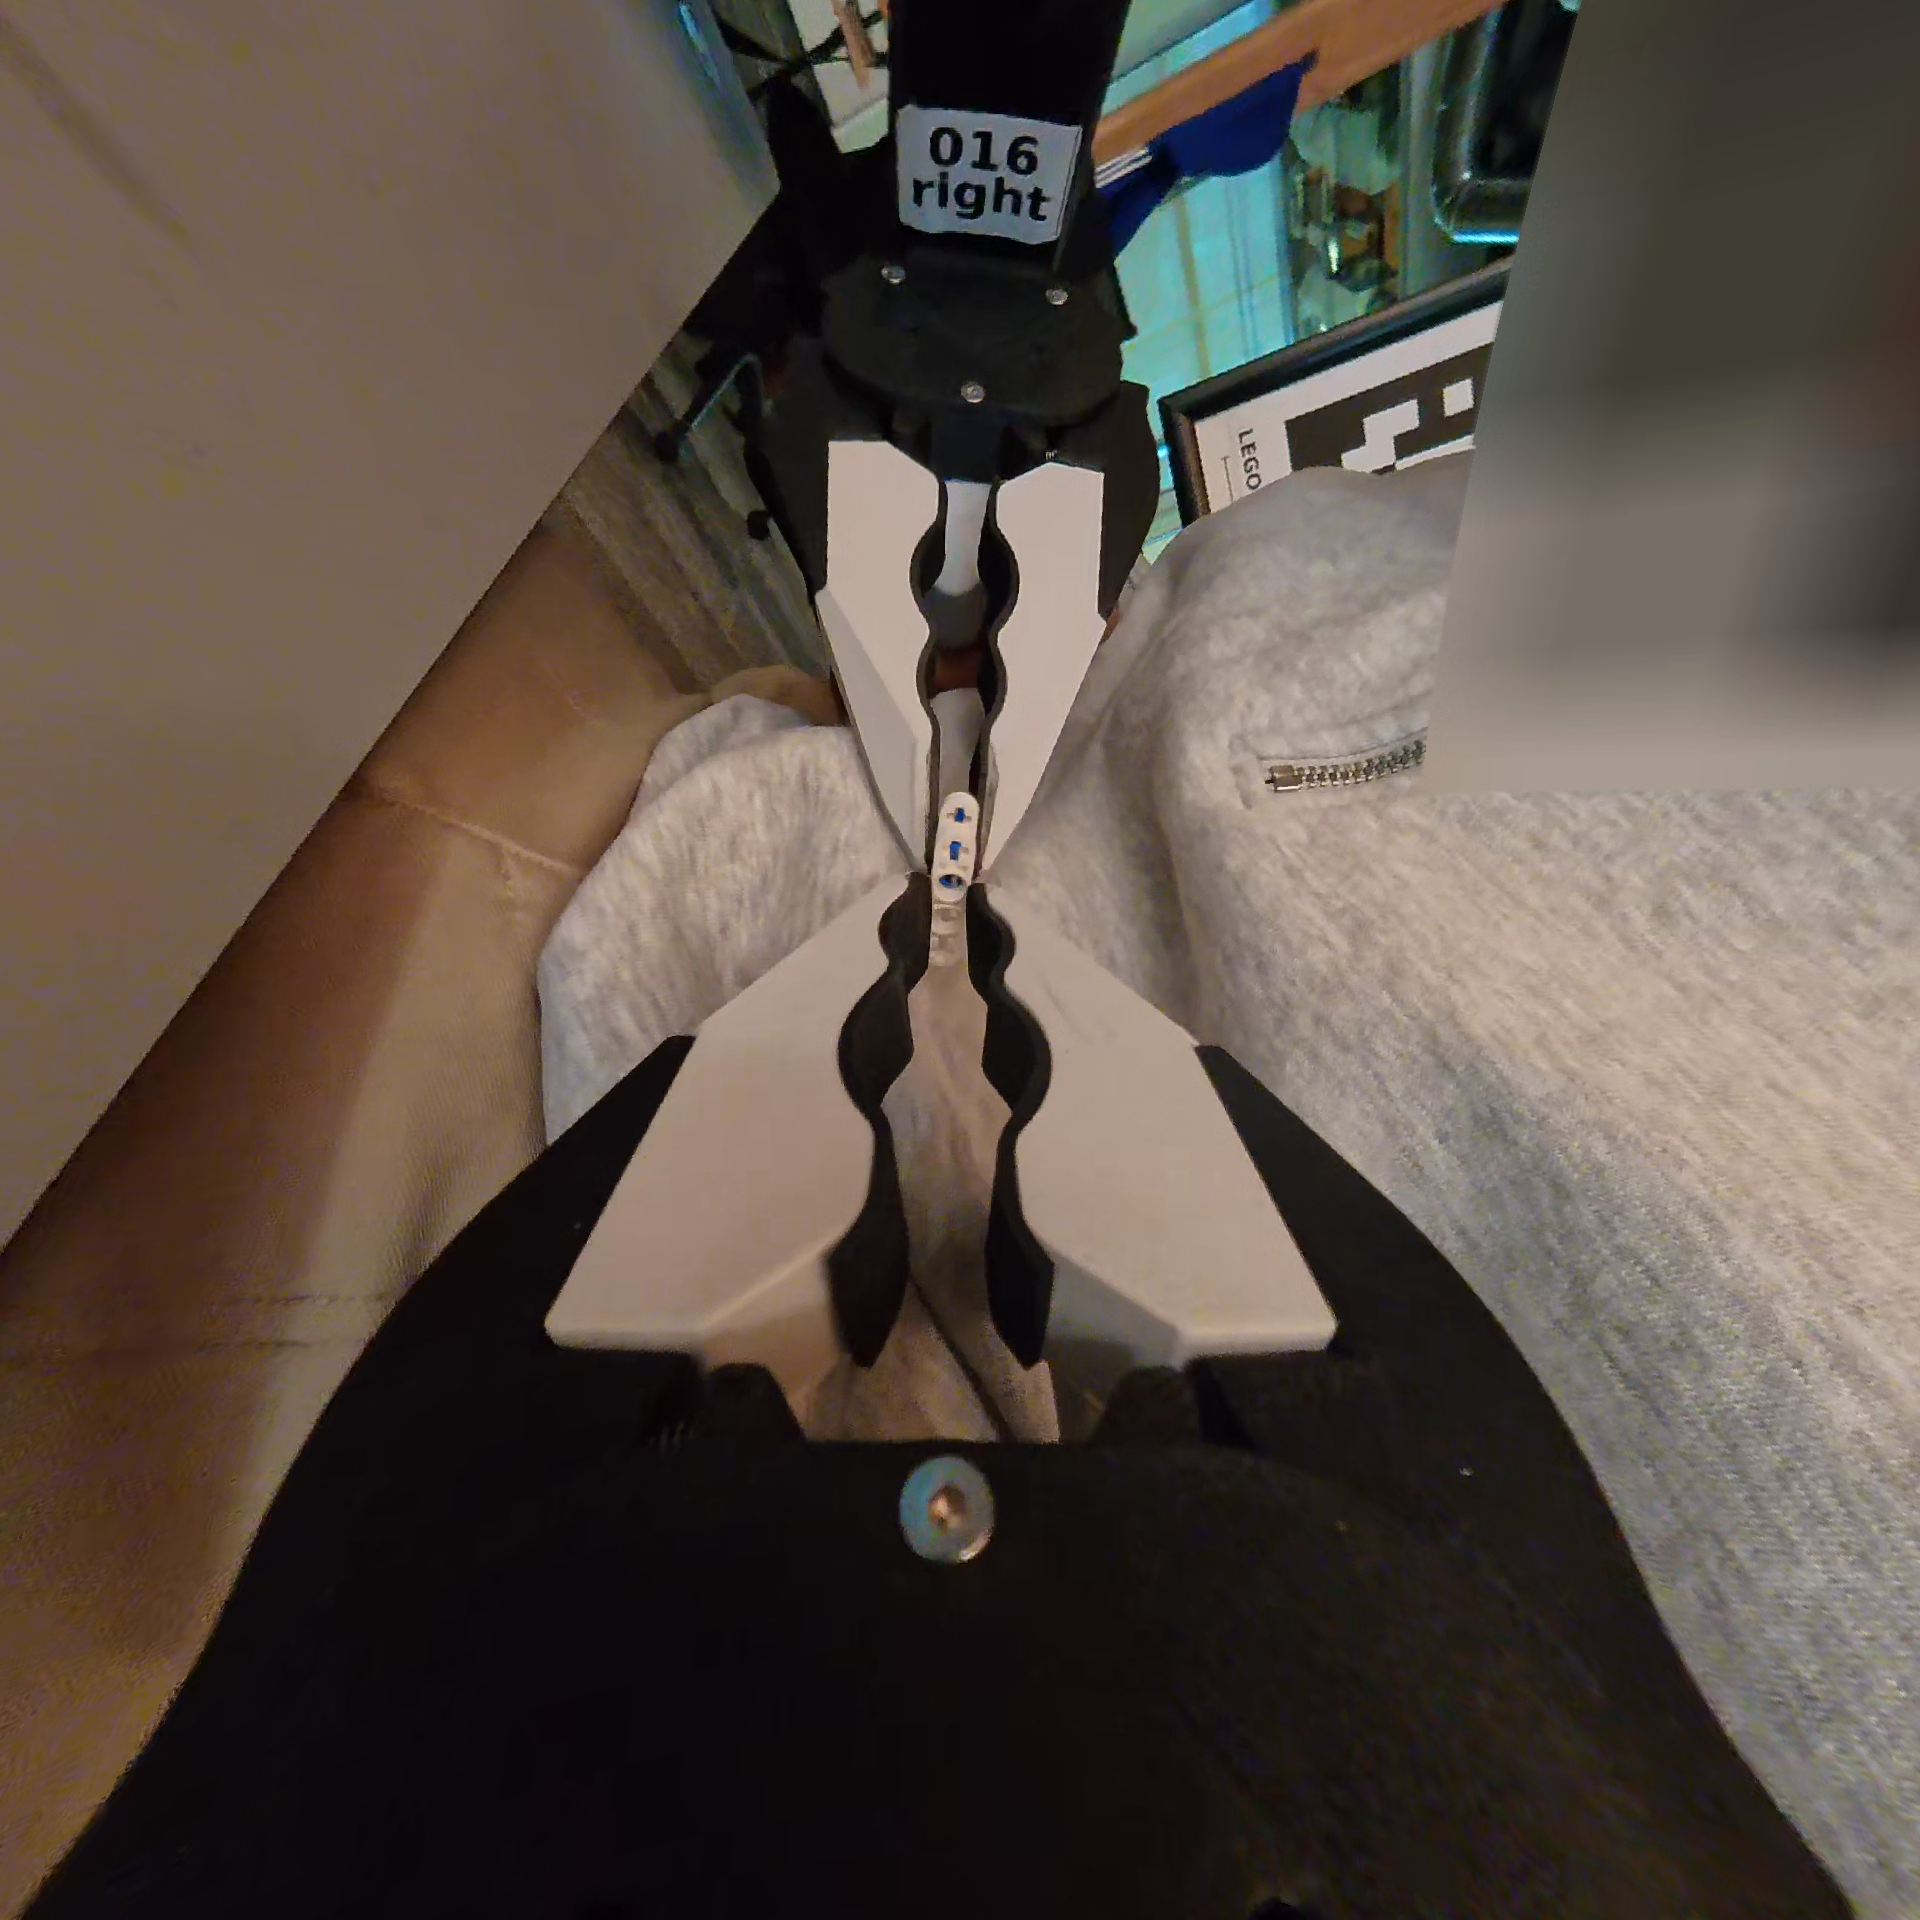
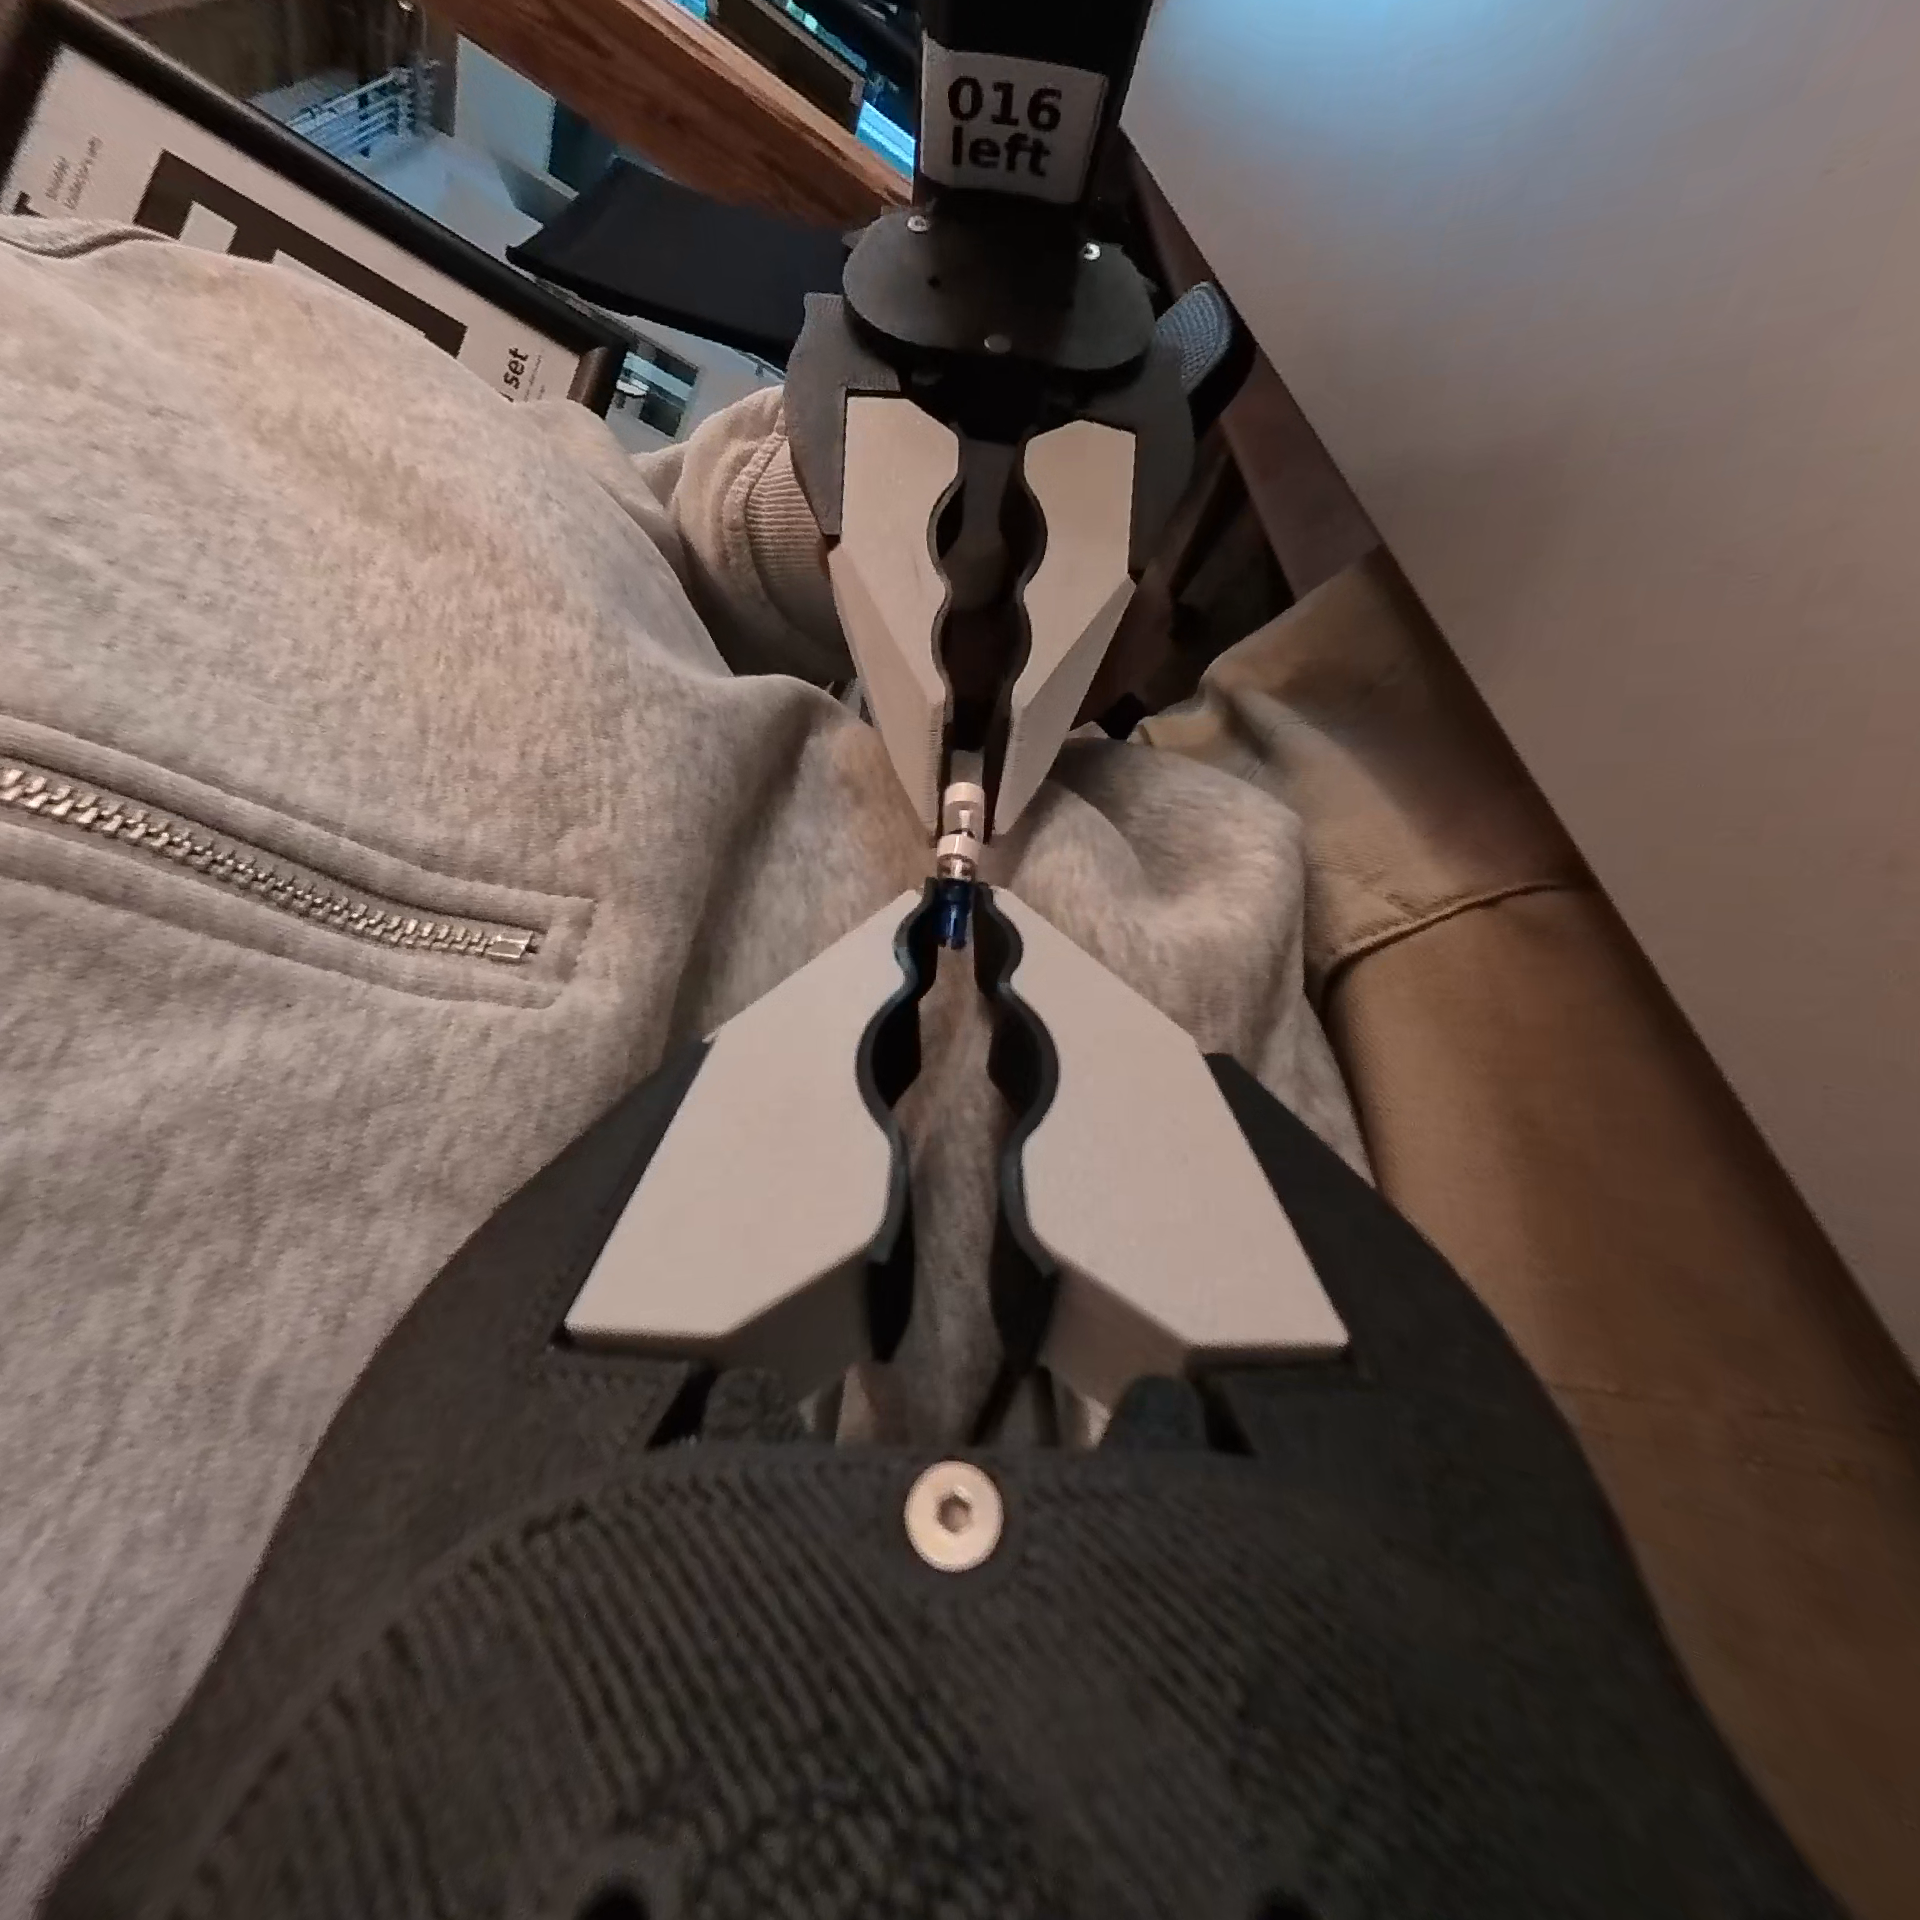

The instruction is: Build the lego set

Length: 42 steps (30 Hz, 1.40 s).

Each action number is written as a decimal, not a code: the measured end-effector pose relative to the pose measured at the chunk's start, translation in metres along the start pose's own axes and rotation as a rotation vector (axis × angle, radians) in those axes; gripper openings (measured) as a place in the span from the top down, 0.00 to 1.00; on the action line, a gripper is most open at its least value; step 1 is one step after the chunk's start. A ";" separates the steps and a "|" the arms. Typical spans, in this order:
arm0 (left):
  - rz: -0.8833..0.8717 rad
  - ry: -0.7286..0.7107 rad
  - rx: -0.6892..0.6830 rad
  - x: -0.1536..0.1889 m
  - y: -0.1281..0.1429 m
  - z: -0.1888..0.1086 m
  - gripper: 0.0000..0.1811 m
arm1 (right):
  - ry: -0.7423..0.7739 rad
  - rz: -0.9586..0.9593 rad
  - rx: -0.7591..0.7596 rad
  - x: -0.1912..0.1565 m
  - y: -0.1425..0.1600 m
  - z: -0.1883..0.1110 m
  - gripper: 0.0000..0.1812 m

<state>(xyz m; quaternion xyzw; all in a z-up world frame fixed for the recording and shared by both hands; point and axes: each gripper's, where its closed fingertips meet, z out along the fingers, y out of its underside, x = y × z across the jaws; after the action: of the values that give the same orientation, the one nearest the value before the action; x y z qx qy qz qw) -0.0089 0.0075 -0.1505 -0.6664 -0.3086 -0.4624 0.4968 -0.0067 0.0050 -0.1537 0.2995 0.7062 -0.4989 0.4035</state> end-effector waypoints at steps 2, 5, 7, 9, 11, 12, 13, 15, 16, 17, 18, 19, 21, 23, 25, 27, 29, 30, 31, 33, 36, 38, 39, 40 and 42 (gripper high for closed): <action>-0.001 0.004 0.001 0.000 -0.001 0.000 0.98 | 0.001 -0.002 -0.001 0.001 -0.001 0.000 0.98; -0.001 0.002 -0.003 -0.003 0.000 0.000 0.98 | 0.009 -0.002 -0.006 0.003 0.000 0.001 0.98; -0.002 -0.003 0.002 -0.005 -0.002 -0.002 0.98 | 0.017 -0.007 0.019 0.005 -0.002 0.001 0.98; -0.019 0.005 0.025 -0.006 -0.006 -0.006 0.98 | 0.036 -0.026 0.073 0.008 -0.008 0.000 0.97; -0.042 0.023 0.057 -0.006 -0.011 -0.009 0.98 | 0.028 -0.032 0.111 0.006 -0.013 -0.004 0.97; -0.049 0.029 0.066 -0.007 -0.012 -0.010 0.98 | 0.021 -0.032 0.131 0.006 -0.016 -0.006 0.94; -0.052 0.031 0.071 -0.007 -0.012 -0.010 0.98 | 0.012 -0.027 0.146 0.005 -0.017 -0.009 0.93; -0.062 0.038 0.086 -0.007 -0.012 -0.009 0.98 | -0.015 -0.028 0.179 0.002 -0.018 -0.012 0.97; -0.068 0.048 0.094 -0.007 -0.012 -0.008 0.98 | -0.014 -0.025 0.178 0.002 -0.016 -0.011 0.97; -0.075 0.058 0.102 -0.006 -0.012 -0.007 0.98 | -0.008 -0.023 0.165 0.003 -0.013 -0.008 0.97; -0.080 0.063 0.105 -0.006 -0.012 -0.006 0.98 | 0.004 -0.026 0.163 0.004 -0.012 -0.006 0.97; -0.080 0.065 0.107 -0.006 -0.012 -0.005 0.98 | 0.017 -0.026 0.166 0.005 -0.012 -0.005 0.97; -0.087 0.075 0.121 -0.004 -0.013 -0.005 0.98 | 0.039 -0.027 0.180 0.008 -0.014 -0.006 0.97; -0.089 0.073 0.141 -0.003 -0.014 -0.005 0.98 | 0.050 -0.019 0.181 0.009 -0.013 -0.006 0.97; -0.083 0.058 0.149 -0.004 -0.014 -0.005 0.97 | 0.050 -0.014 0.186 0.008 -0.013 -0.005 0.97; -0.075 0.045 0.148 -0.005 -0.012 -0.004 0.97 | 0.047 -0.001 0.184 0.007 -0.012 -0.004 0.97; -0.074 0.038 0.150 -0.006 -0.011 -0.004 0.97 | 0.048 0.014 0.186 0.007 -0.011 -0.003 0.97; -0.074 0.036 0.154 -0.006 -0.011 -0.004 0.97 | 0.050 0.019 0.187 0.008 -0.010 -0.003 0.97; -0.074 0.034 0.159 -0.006 -0.011 -0.004 0.97 | 0.056 0.024 0.188 0.008 -0.010 -0.003 0.97; -0.072 0.034 0.164 -0.006 -0.011 -0.004 0.97 | 0.069 0.030 0.197 0.009 -0.010 -0.003 0.97; -0.074 0.043 0.167 -0.005 -0.009 -0.004 0.97 | 0.083 0.041 0.200 0.009 -0.009 -0.002 0.97; -0.087 0.053 0.171 -0.005 -0.006 -0.003 0.97 | 0.092 0.033 0.197 0.008 -0.008 -0.002 0.97; -0.095 0.061 0.177 -0.005 -0.005 -0.003 0.97 | 0.098 0.030 0.192 0.007 -0.007 -0.001 0.97; -0.102 0.069 0.186 -0.005 -0.005 -0.003 0.97 | 0.103 0.028 0.192 0.007 -0.007 -0.001 0.97; -0.106 0.075 0.194 -0.005 -0.003 -0.003 0.97 | 0.101 0.034 0.190 0.008 -0.006 -0.001 0.97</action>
<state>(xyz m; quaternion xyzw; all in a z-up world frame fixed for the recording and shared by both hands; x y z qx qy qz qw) -0.0146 0.0065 -0.1537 -0.5805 -0.3677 -0.4805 0.5450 -0.0155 0.0038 -0.1574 0.3732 0.6699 -0.5409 0.3455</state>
